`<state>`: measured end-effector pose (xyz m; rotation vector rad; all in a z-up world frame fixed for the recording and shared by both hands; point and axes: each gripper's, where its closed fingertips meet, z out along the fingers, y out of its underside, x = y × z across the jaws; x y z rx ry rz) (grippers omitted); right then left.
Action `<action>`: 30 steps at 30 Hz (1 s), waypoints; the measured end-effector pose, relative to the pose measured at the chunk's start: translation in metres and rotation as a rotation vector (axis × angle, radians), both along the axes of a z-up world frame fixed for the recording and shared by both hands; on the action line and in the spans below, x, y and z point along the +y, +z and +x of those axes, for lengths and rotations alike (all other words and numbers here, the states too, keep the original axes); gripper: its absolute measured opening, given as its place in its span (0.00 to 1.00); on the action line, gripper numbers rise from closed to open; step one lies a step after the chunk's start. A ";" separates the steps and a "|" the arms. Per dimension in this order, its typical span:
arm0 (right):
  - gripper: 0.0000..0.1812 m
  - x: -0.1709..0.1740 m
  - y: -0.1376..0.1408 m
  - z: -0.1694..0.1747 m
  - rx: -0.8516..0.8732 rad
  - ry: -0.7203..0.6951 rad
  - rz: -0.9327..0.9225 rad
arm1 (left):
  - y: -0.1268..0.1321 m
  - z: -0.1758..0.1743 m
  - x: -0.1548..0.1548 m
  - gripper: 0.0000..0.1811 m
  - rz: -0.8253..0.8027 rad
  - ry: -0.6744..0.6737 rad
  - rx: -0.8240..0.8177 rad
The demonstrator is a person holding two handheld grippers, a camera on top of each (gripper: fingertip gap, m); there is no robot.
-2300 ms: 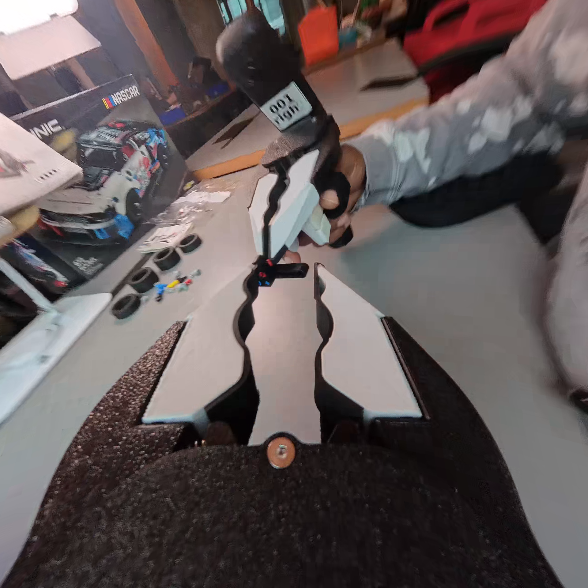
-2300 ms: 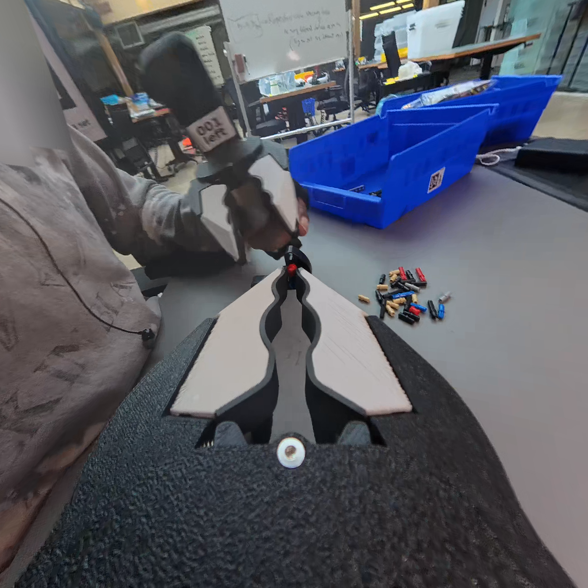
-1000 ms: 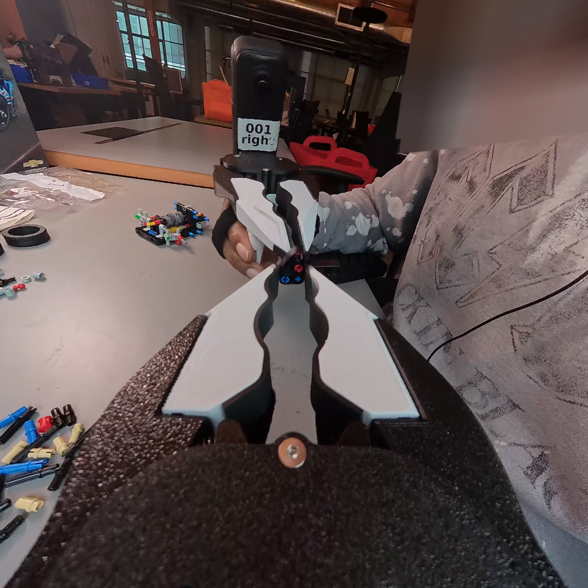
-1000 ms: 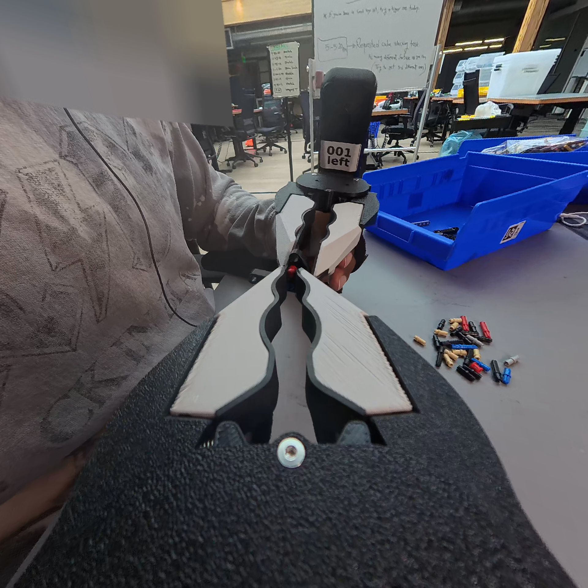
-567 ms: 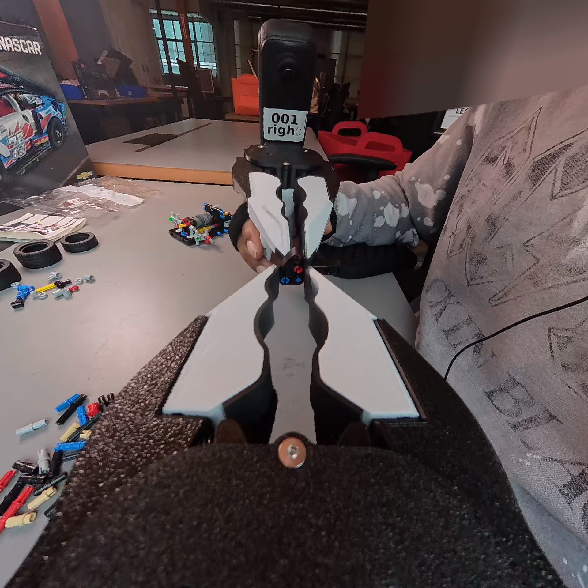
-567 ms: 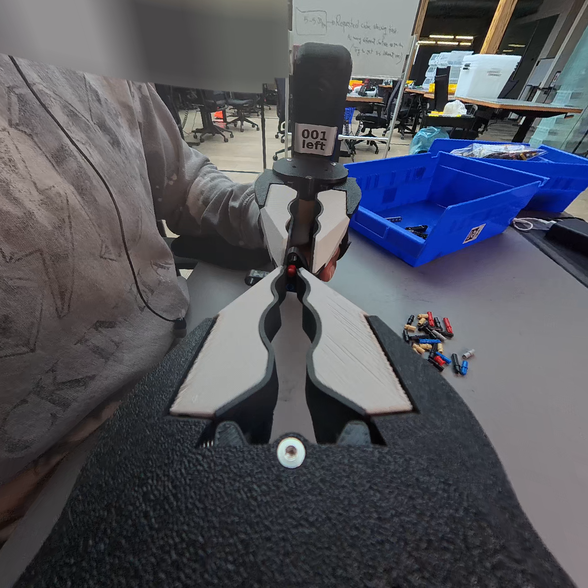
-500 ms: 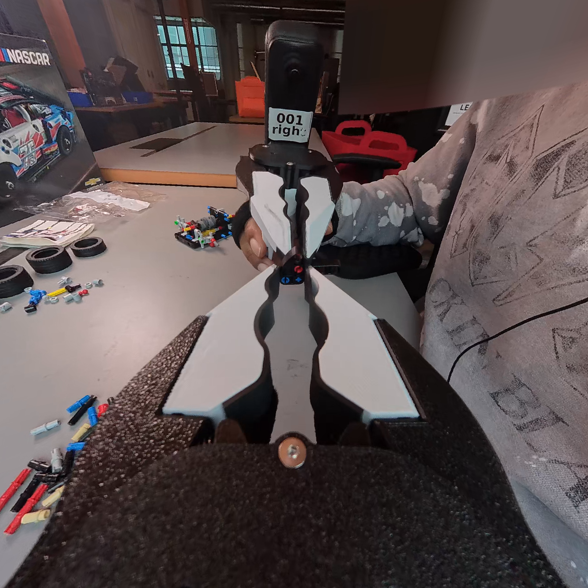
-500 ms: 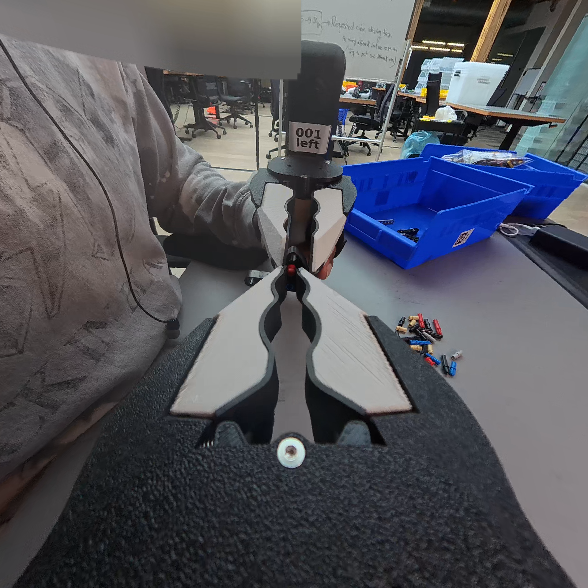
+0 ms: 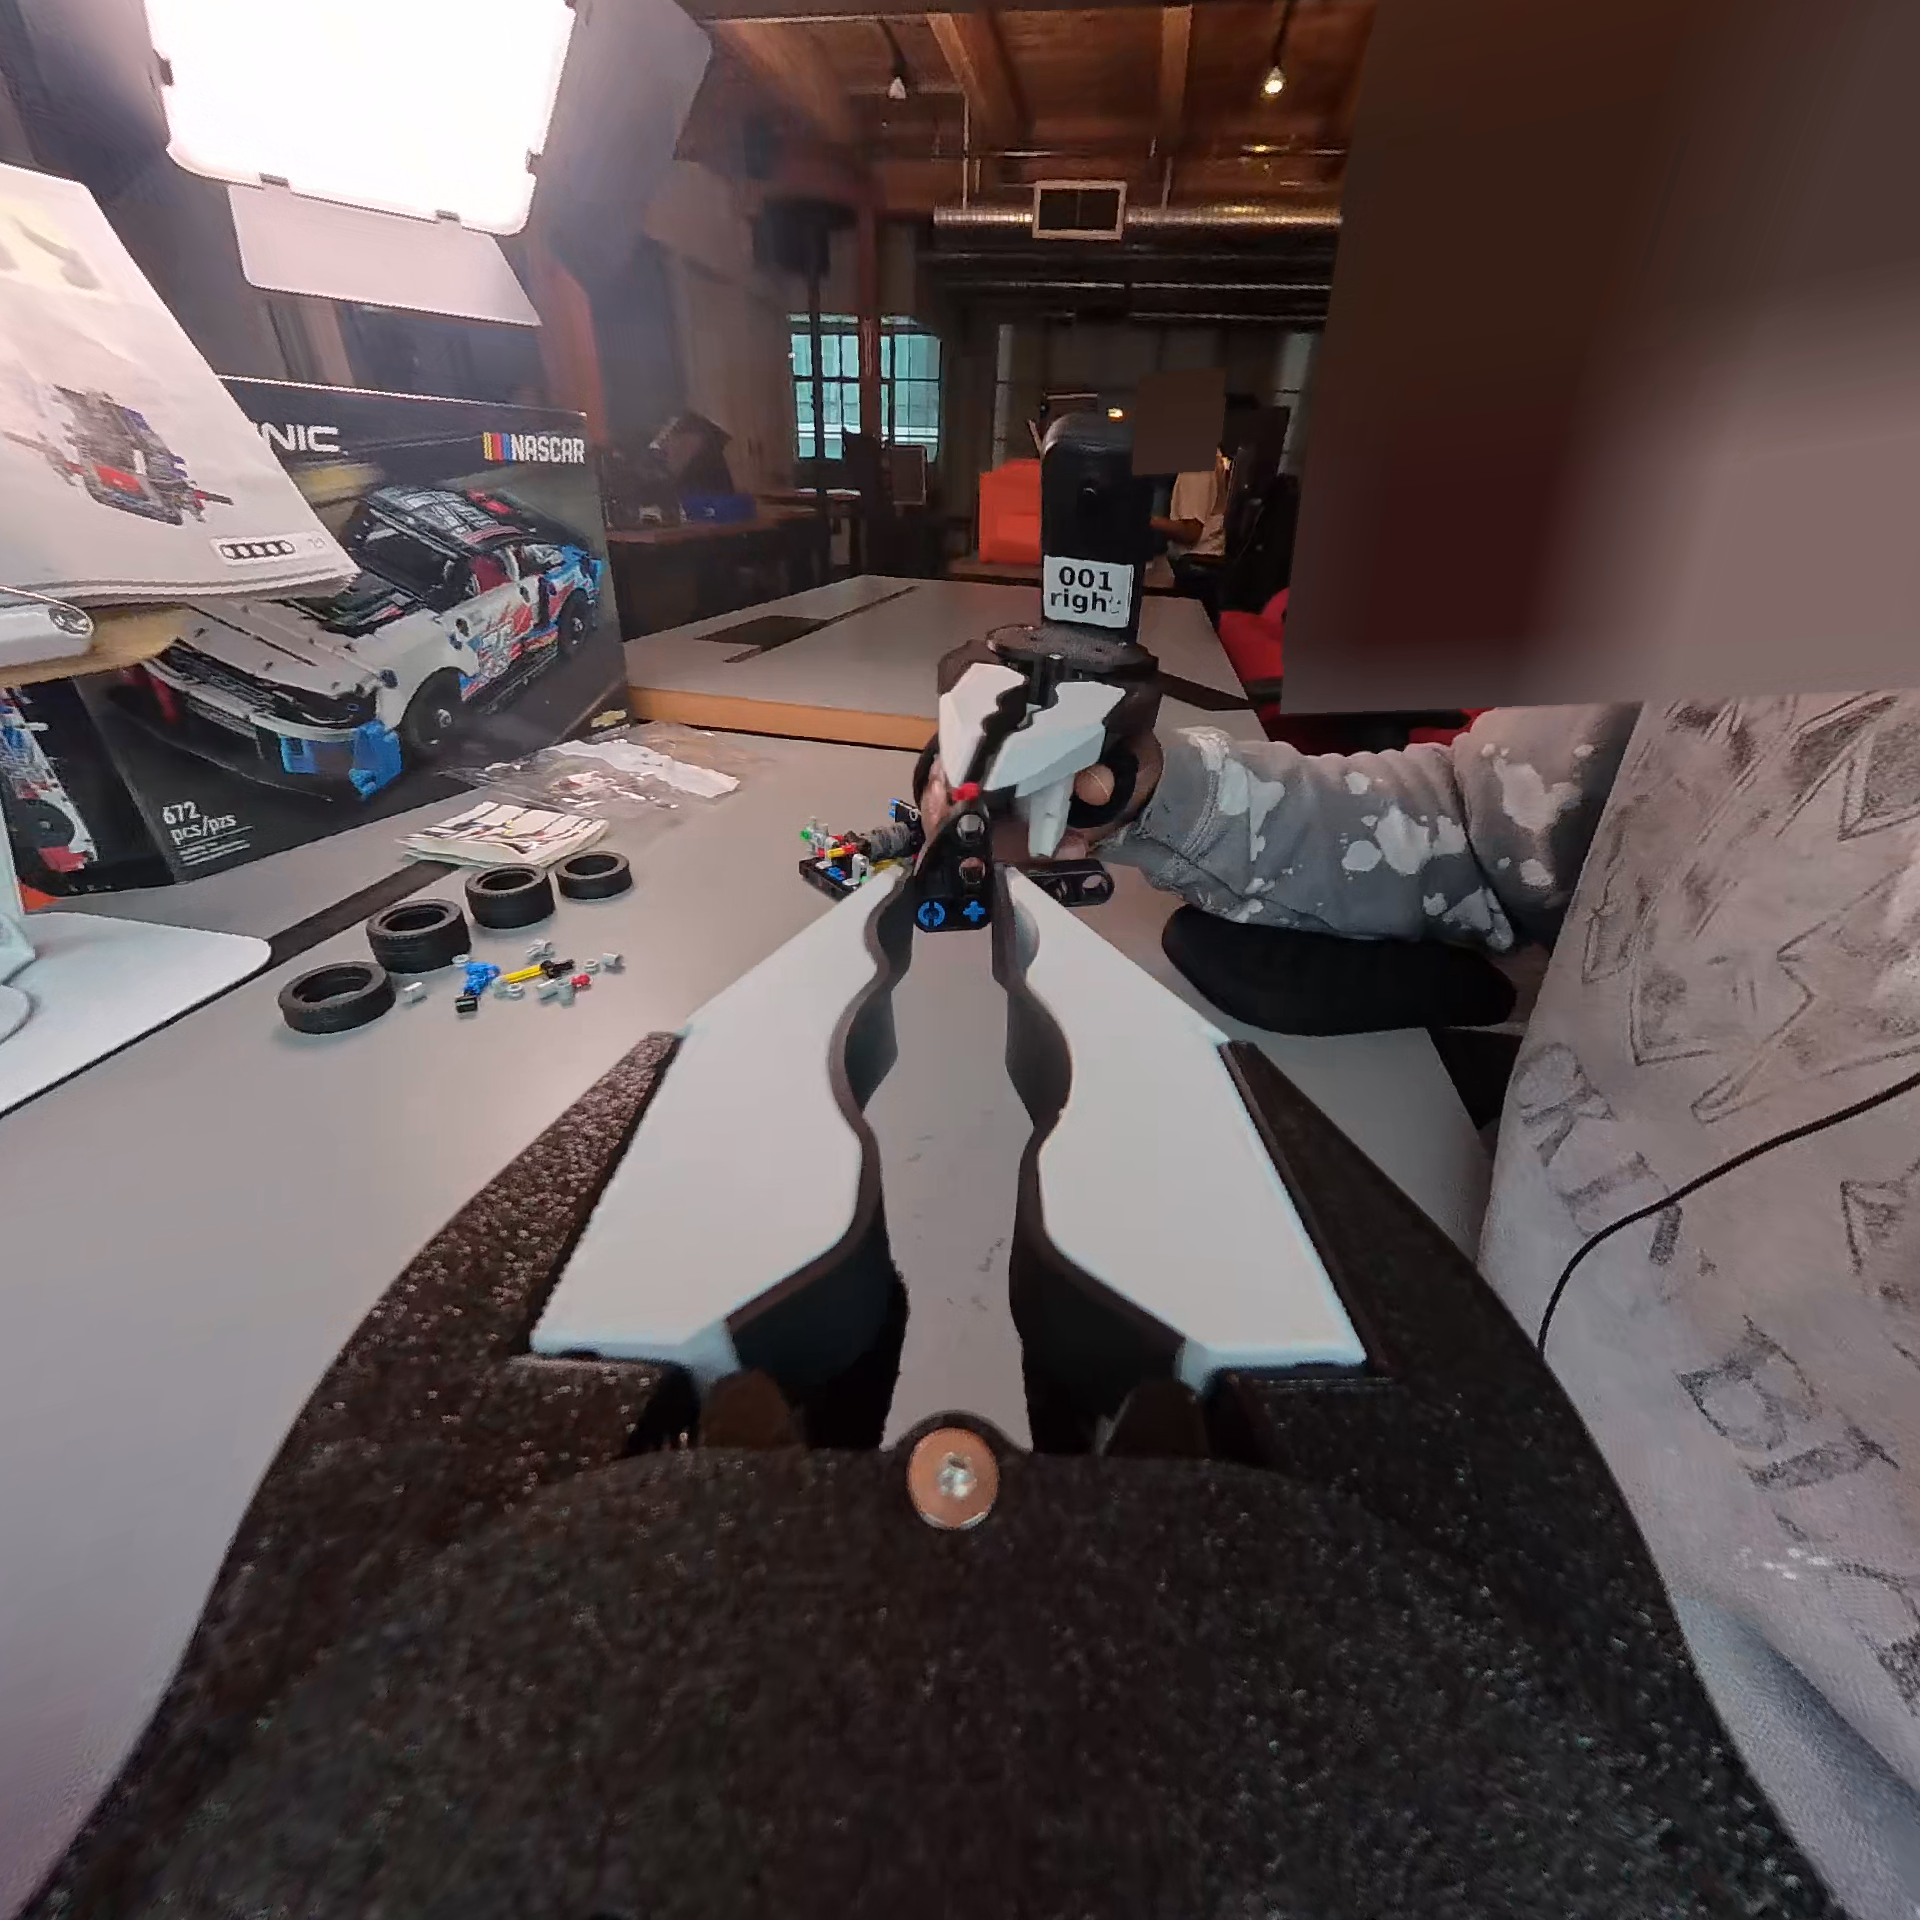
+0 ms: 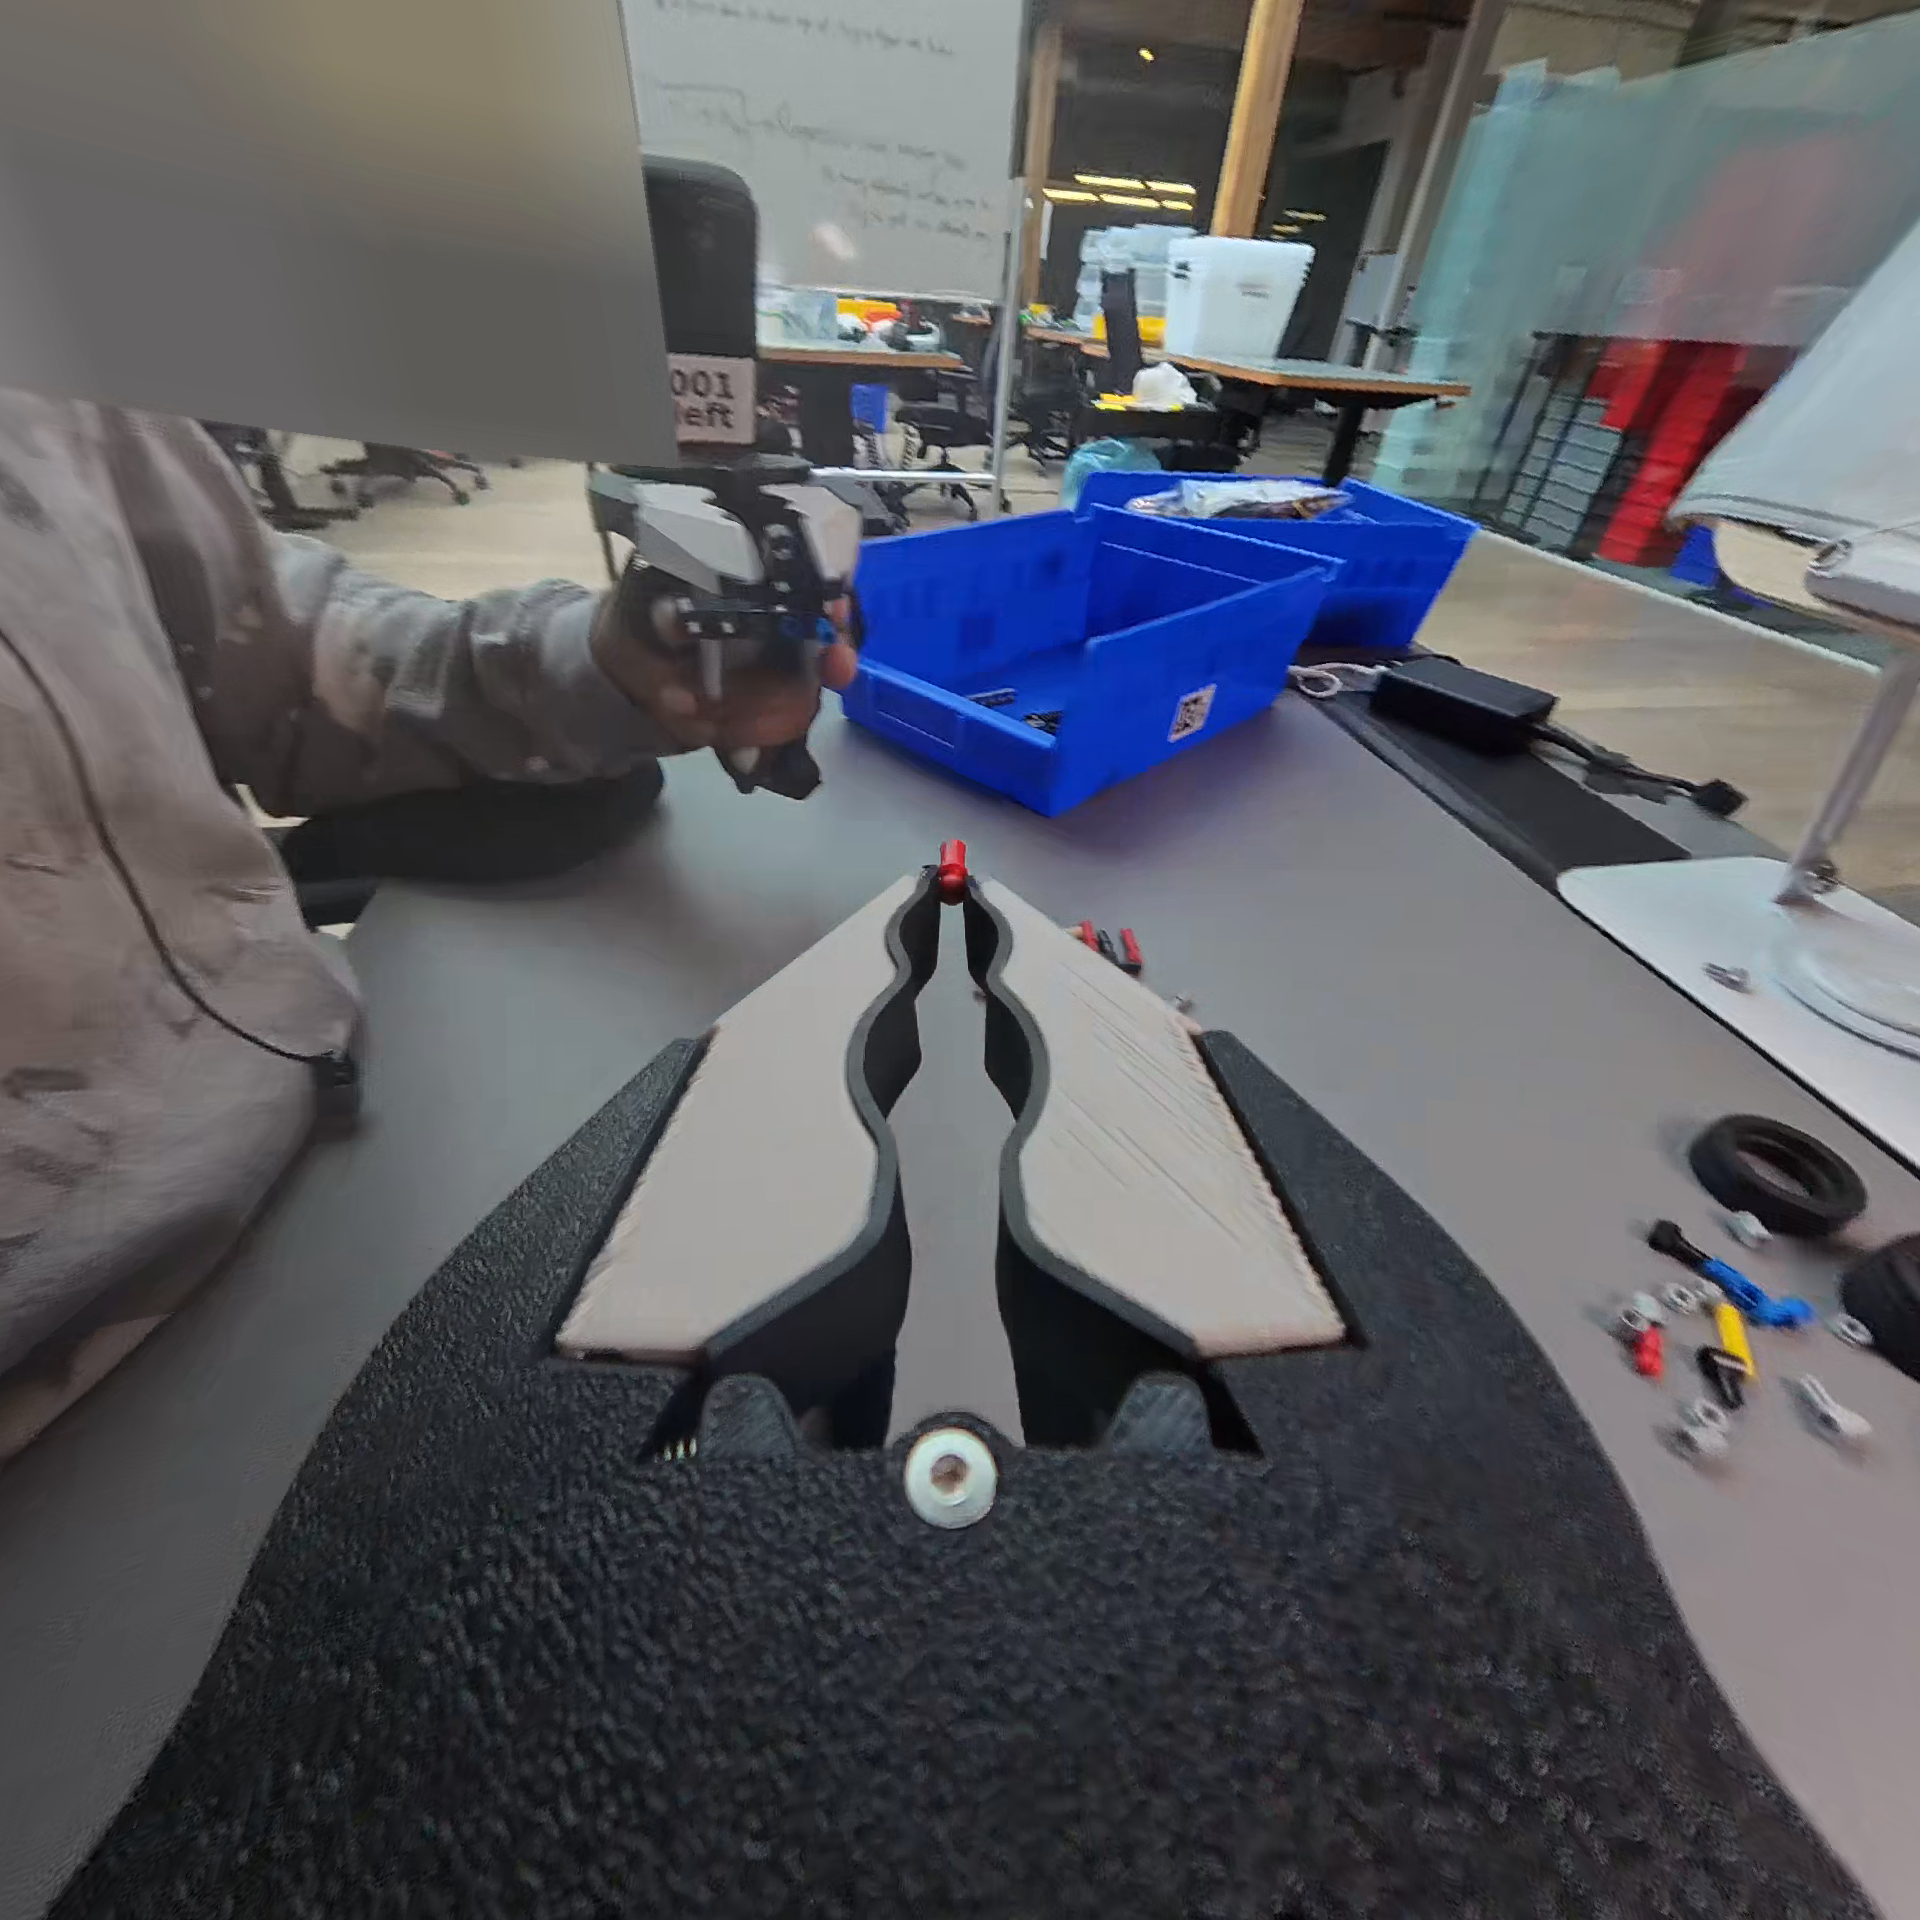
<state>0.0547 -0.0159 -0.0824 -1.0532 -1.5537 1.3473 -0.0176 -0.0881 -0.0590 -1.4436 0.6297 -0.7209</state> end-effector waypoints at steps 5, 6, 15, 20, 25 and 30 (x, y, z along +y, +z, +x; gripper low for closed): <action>0.03 0.126 -0.056 -0.016 -0.320 -0.519 0.135 | -0.032 0.018 0.014 0.08 -0.123 -0.015 0.040; 0.03 0.149 -0.066 -0.017 -0.396 -0.608 0.178 | -0.037 0.018 0.017 0.08 -0.137 -0.008 0.033; 0.08 0.227 -0.134 -0.035 -0.728 -0.797 0.244 | -0.045 0.017 0.026 0.08 -0.201 -0.006 -0.067; 0.10 0.211 -0.079 -0.042 -0.456 -0.746 0.195 | -0.042 0.013 0.028 0.08 -0.217 -0.011 -0.129; 0.11 0.079 0.011 -0.045 -0.132 -0.251 0.104 | -0.030 0.005 0.029 0.08 -0.248 -0.032 -0.279; 0.21 -0.039 0.004 -0.032 -0.112 0.123 -0.220 | -0.023 0.009 0.025 0.08 -0.206 -0.062 -0.300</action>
